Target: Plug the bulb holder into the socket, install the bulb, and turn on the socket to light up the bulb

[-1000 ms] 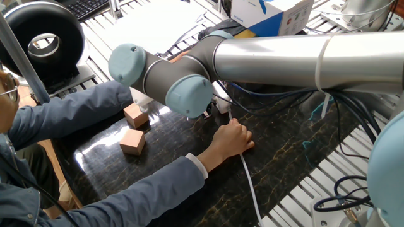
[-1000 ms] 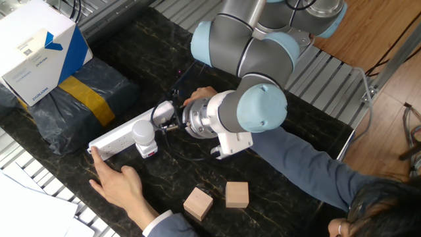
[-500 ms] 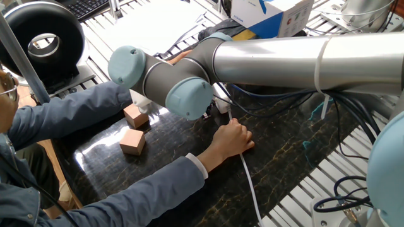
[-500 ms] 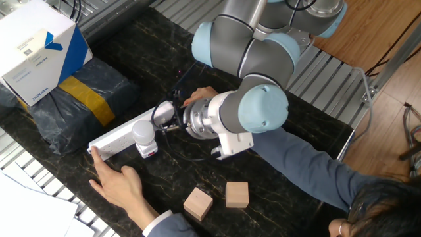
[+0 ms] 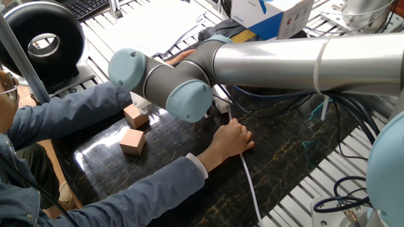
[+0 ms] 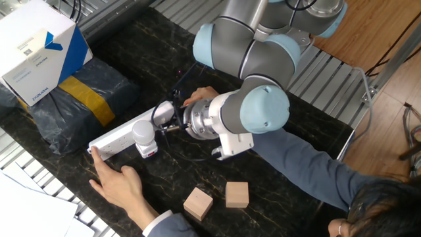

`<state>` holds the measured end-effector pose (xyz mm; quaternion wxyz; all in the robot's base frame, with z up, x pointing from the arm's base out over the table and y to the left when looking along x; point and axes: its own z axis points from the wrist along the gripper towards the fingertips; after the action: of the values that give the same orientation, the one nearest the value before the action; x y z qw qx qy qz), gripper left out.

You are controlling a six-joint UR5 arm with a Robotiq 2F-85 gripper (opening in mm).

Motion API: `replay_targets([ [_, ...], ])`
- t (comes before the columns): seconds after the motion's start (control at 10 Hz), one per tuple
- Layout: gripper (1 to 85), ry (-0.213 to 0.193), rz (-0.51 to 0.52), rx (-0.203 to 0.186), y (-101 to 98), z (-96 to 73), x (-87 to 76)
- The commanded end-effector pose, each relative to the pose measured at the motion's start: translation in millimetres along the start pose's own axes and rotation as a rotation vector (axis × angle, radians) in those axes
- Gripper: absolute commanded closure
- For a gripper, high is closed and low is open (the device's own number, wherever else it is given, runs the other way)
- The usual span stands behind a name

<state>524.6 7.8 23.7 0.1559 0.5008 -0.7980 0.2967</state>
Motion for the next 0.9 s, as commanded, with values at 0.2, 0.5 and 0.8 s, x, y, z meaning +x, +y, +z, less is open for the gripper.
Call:
replay_targets([
  [0.2, 84.7, 0.003, 0.012, -0.002, 1.7, -0.1, 1.3],
  [0.5, 84.7, 0.028, 0.006, 0.010, 1.3, 1.9, 7.0],
  [0.8, 84.7, 0.038, 0.011, 0.032, -3.2, 4.3, 8.5],
])
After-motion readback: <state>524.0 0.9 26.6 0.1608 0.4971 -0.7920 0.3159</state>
